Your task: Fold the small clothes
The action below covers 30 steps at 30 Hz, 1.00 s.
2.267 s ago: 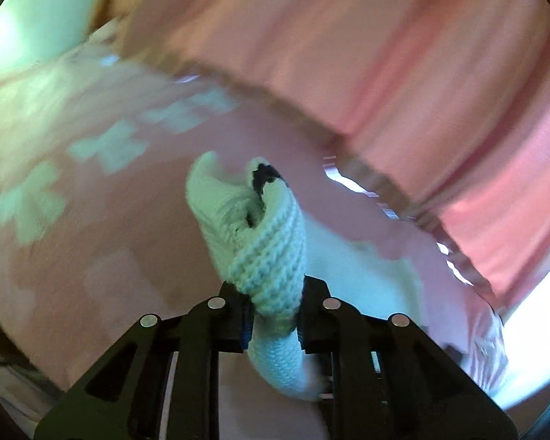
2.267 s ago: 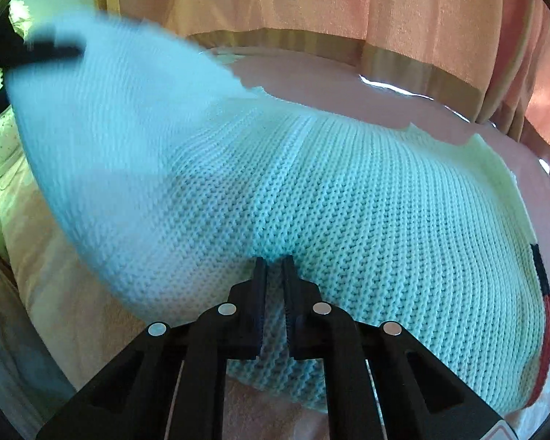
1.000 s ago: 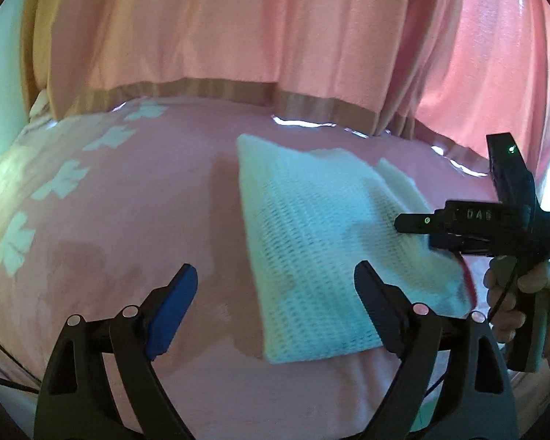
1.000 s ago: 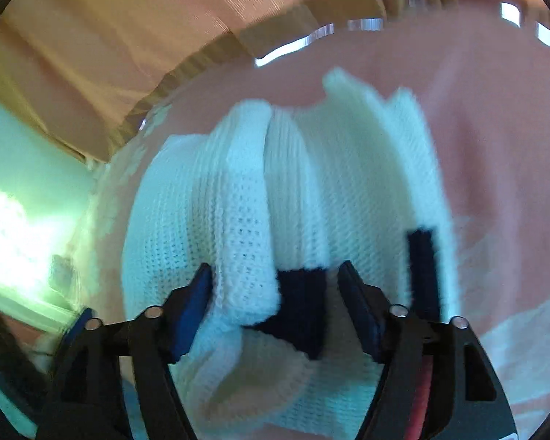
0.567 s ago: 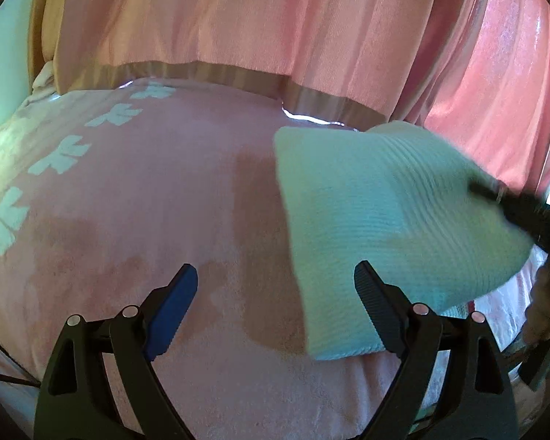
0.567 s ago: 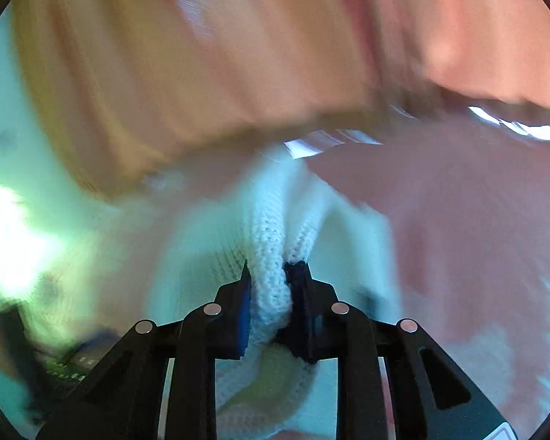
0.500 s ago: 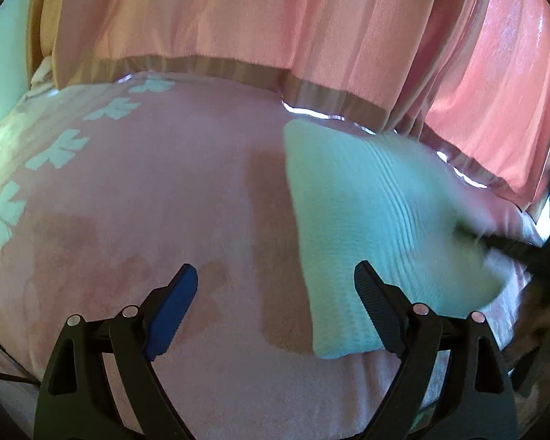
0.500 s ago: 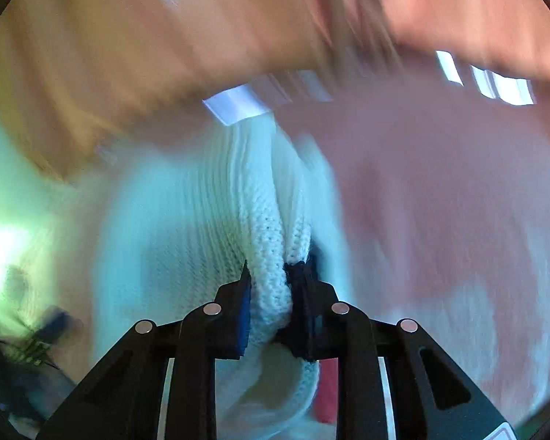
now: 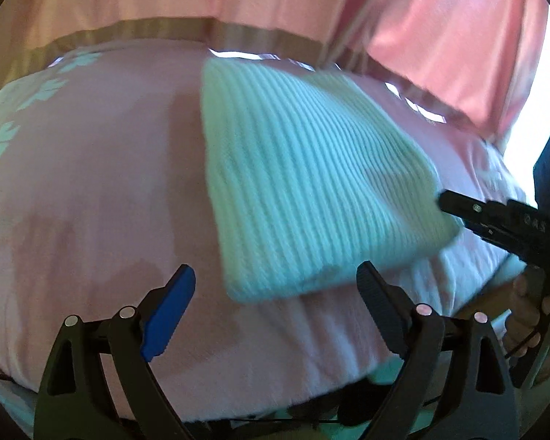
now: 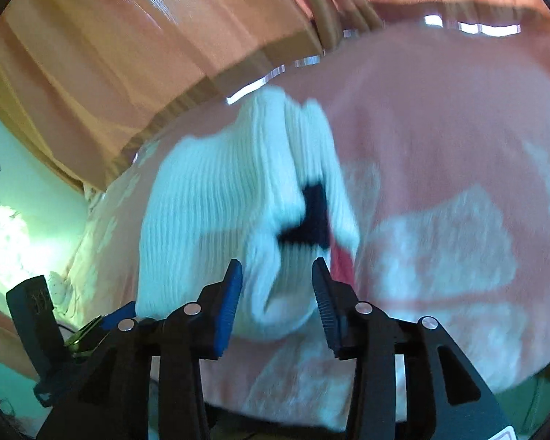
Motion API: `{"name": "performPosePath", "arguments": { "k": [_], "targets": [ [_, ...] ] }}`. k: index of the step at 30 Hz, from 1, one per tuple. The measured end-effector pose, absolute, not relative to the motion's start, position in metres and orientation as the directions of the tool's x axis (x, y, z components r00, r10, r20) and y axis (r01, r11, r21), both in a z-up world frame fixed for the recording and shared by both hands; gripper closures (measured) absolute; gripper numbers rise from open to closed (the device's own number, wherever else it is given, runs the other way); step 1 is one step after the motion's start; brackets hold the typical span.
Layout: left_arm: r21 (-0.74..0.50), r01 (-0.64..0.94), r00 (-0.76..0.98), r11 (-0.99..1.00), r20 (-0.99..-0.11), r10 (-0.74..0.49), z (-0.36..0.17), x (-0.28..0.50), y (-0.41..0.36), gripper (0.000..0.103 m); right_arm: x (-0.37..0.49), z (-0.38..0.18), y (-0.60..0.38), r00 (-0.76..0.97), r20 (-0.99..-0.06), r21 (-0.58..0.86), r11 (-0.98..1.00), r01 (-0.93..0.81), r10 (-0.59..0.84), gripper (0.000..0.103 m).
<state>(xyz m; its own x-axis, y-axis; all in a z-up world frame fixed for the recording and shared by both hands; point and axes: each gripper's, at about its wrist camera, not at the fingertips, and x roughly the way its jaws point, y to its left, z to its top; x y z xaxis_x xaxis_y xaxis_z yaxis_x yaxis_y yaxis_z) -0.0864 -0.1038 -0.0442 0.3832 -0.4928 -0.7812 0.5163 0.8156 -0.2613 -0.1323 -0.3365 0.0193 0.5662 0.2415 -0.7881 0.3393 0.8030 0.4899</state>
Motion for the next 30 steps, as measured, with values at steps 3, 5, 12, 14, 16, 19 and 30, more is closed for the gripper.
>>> {"name": "performPosePath", "arguments": {
  "k": [3, 5, 12, 14, 16, 19, 30],
  "targets": [
    [-0.256, 0.540, 0.358, 0.802, -0.792, -0.494, -0.053, -0.089, -0.111, 0.020, -0.132, 0.015, -0.328, 0.551, -0.798, 0.474, 0.818, 0.326, 0.243, 0.063],
    [-0.245, 0.538, 0.342, 0.806, -0.811, -0.475, -0.059, -0.082, -0.114, 0.046, -0.130, 0.015, -0.327, 0.557, -0.791, 0.483, 0.818, 0.314, 0.253, 0.096],
    [-0.288, 0.463, 0.364, 0.838, -0.800, -0.477, -0.044, -0.061, -0.085, 0.086, -0.152, 0.058, -0.328, 0.686, -0.702, 0.489, 0.829, 0.271, 0.190, 0.096],
    [-0.248, 0.453, 0.353, 0.856, -0.832, -0.428, -0.056, -0.060, -0.086, 0.086, -0.153, 0.027, -0.330, 0.585, -0.793, 0.438, 0.824, 0.358, 0.167, 0.096],
    [-0.238, 0.438, 0.328, 0.867, -0.856, -0.400, -0.070, -0.061, -0.088, 0.085, -0.149, -0.008, -0.328, 0.463, -0.864, 0.406, 0.820, 0.403, 0.200, 0.097],
    [-0.185, 0.458, 0.363, 0.869, -0.854, -0.373, -0.060, -0.069, -0.090, 0.082, -0.145, 0.004, -0.321, 0.478, -0.864, 0.365, 0.852, 0.375, 0.160, 0.093],
    [-0.202, 0.516, 0.487, 0.833, -0.731, -0.479, 0.044, -0.049, -0.102, 0.059, -0.122, 0.098, -0.295, 0.676, -0.735, 0.232, 0.953, 0.197, 0.039, 0.097]
  ]
}}
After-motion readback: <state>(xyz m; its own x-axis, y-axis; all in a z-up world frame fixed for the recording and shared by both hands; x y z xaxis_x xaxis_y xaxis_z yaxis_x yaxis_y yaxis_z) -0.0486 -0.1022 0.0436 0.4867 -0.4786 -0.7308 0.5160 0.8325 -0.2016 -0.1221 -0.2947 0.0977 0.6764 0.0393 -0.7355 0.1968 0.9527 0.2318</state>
